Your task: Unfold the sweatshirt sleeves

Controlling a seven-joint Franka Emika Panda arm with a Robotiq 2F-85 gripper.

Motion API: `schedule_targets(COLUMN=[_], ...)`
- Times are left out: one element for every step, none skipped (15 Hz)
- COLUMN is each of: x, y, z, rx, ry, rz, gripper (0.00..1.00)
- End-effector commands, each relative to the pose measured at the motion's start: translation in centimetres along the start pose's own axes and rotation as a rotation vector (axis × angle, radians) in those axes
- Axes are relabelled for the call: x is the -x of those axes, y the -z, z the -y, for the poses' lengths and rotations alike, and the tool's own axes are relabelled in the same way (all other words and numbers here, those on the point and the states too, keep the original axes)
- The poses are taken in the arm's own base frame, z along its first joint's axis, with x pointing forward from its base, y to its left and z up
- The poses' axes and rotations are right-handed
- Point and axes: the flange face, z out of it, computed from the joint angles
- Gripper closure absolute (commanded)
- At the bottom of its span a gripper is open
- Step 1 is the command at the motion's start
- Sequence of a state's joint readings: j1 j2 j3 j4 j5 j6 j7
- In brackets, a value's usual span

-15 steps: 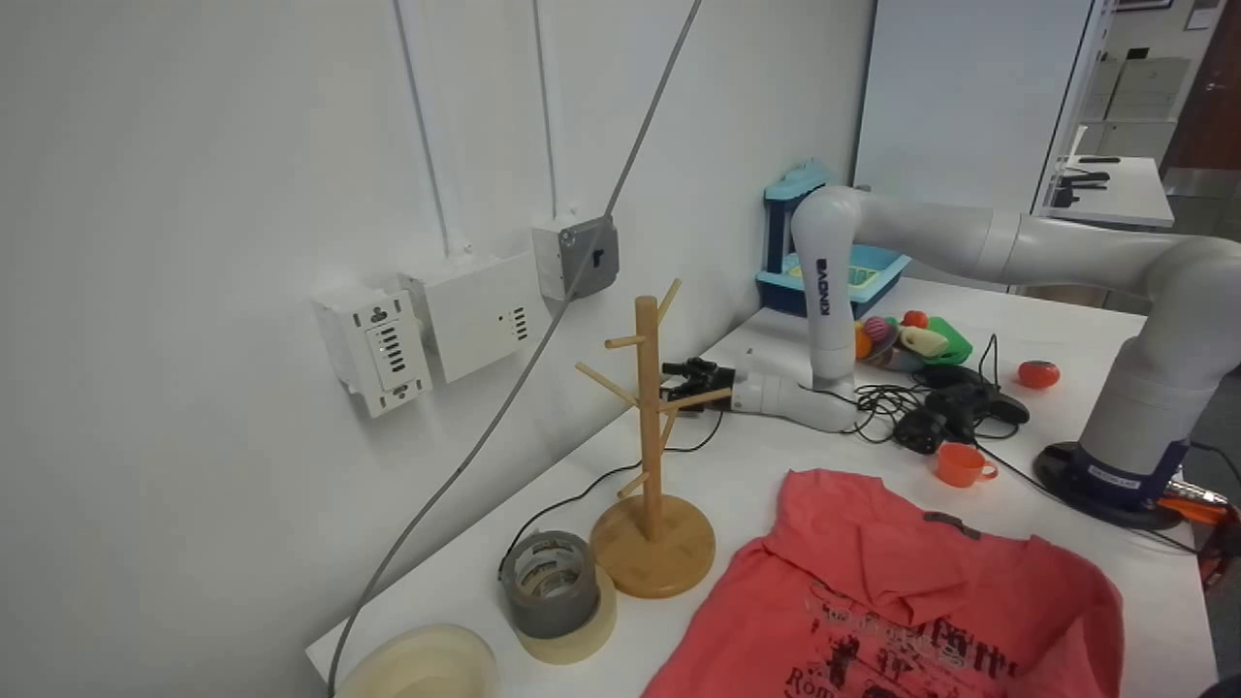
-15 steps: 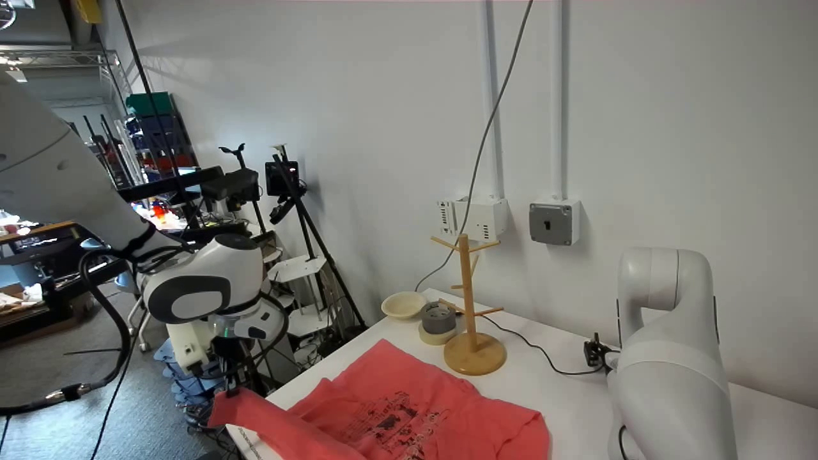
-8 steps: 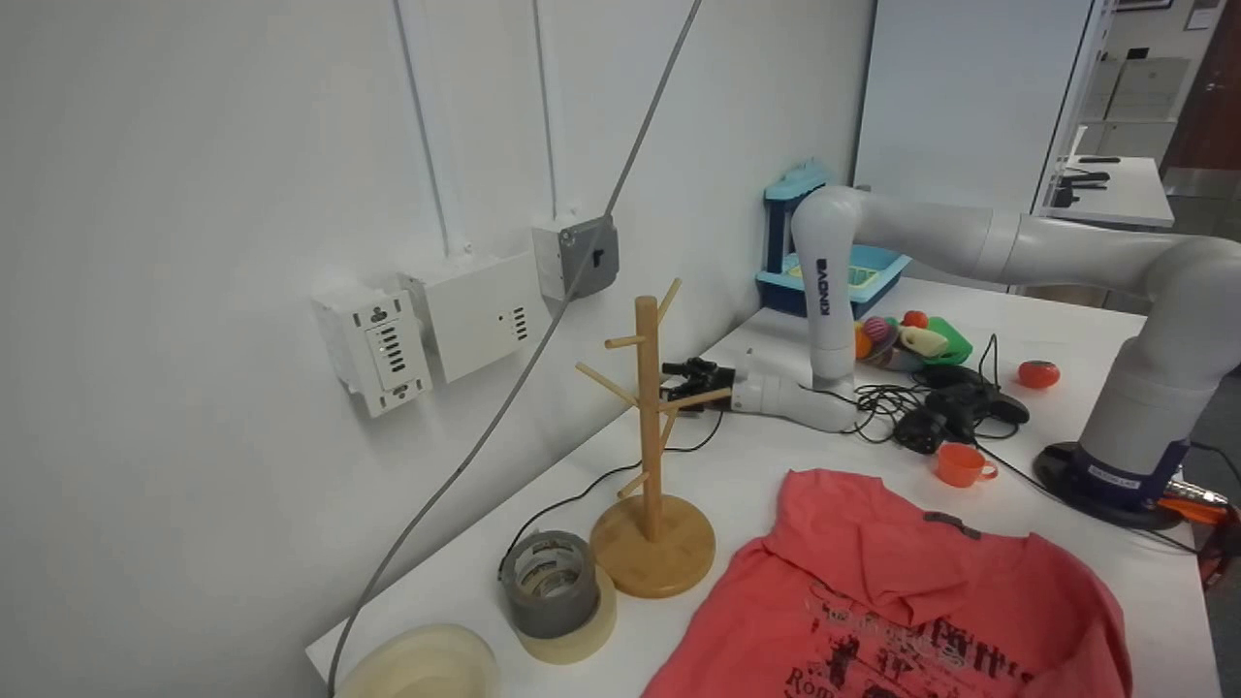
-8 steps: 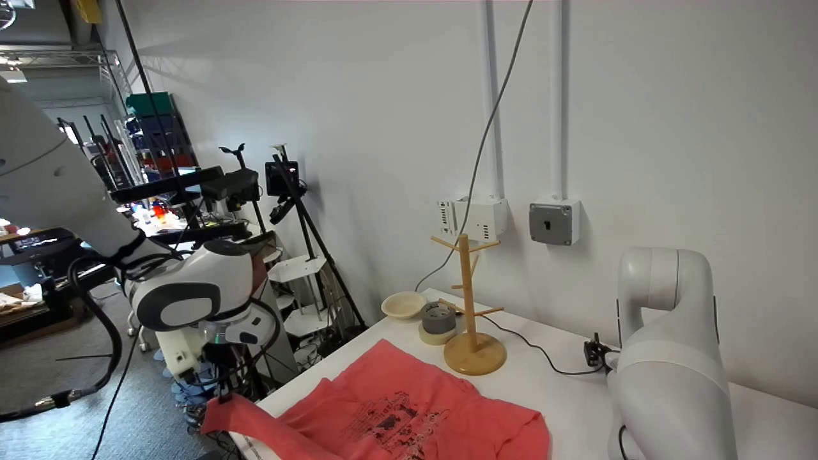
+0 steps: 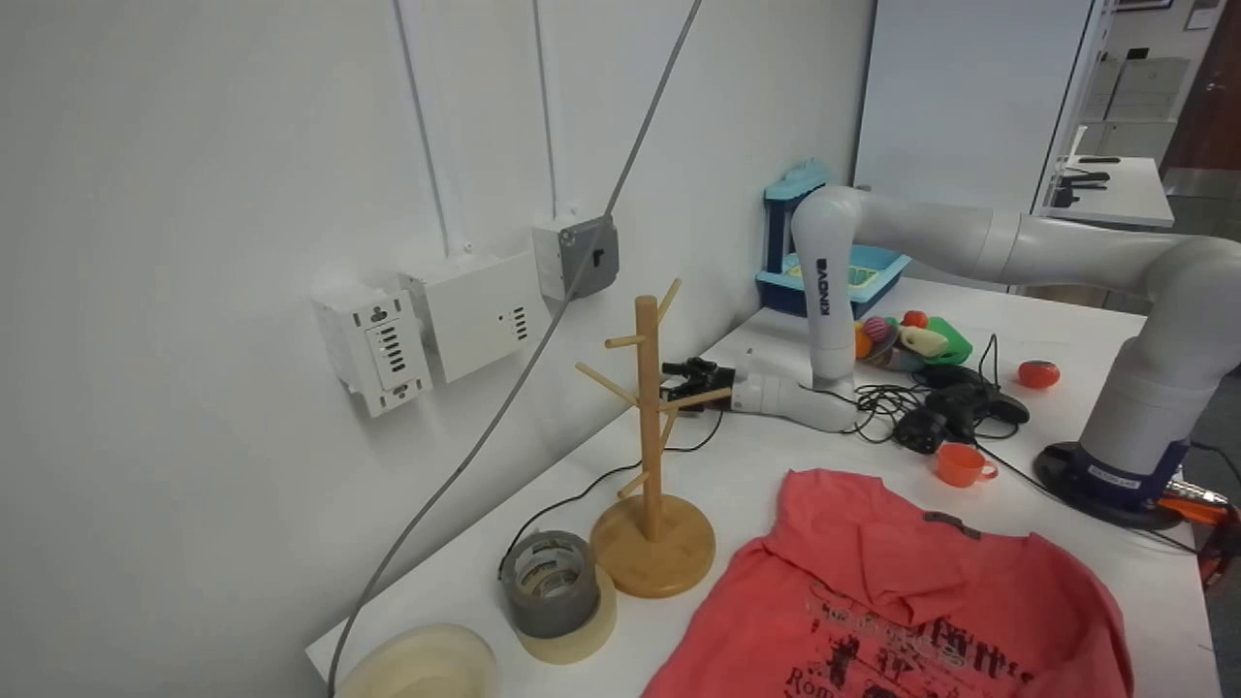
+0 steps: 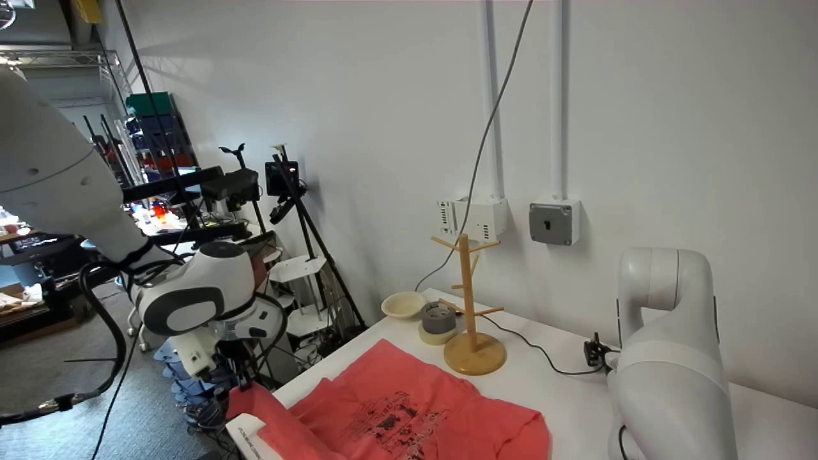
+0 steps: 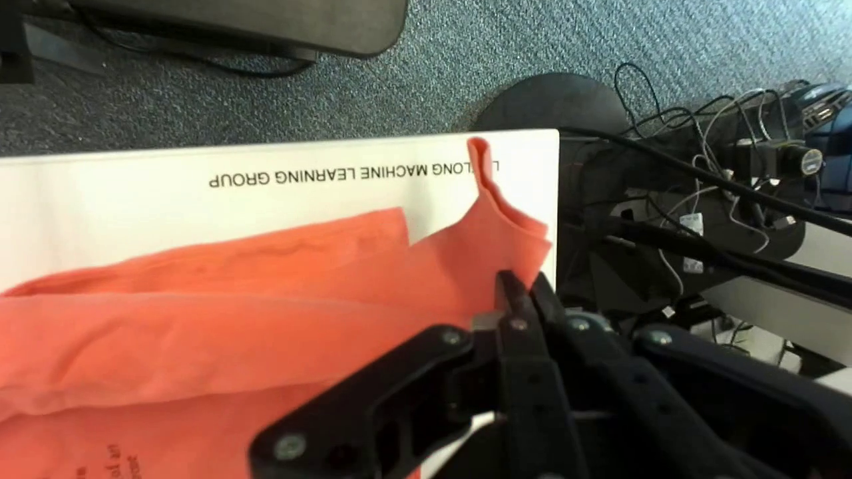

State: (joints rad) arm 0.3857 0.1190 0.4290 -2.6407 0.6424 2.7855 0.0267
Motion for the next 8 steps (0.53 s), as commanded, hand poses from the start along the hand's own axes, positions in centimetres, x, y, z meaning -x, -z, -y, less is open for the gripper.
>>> schedule_targets(x=[-0.73,-0.78,-0.86,-0.98,-1.14,-1.27,-1.45,-1.6], y=[-0.95,-1.06,-1.07,-1.03,-0.91,-0.79,-0.55,-0.35], z=[0.45,0.45,0.49,0.53,0.6,0.67,0.71,0.72], rx=[-0.003,-0.003,-0.004,-0.006,-0.009,-0.011,-0.014,-0.015], ry=[0.029,0.032,0.033,0.031,0.032,0.033,0.035,0.038], rz=[-0.031,-0.034,-0.035,-0.033,-0.031,-0.029,-0.025,-0.024], gripper=[0.71,0.64,0.57,0.5,0.42,0.35,0.27,0.2])
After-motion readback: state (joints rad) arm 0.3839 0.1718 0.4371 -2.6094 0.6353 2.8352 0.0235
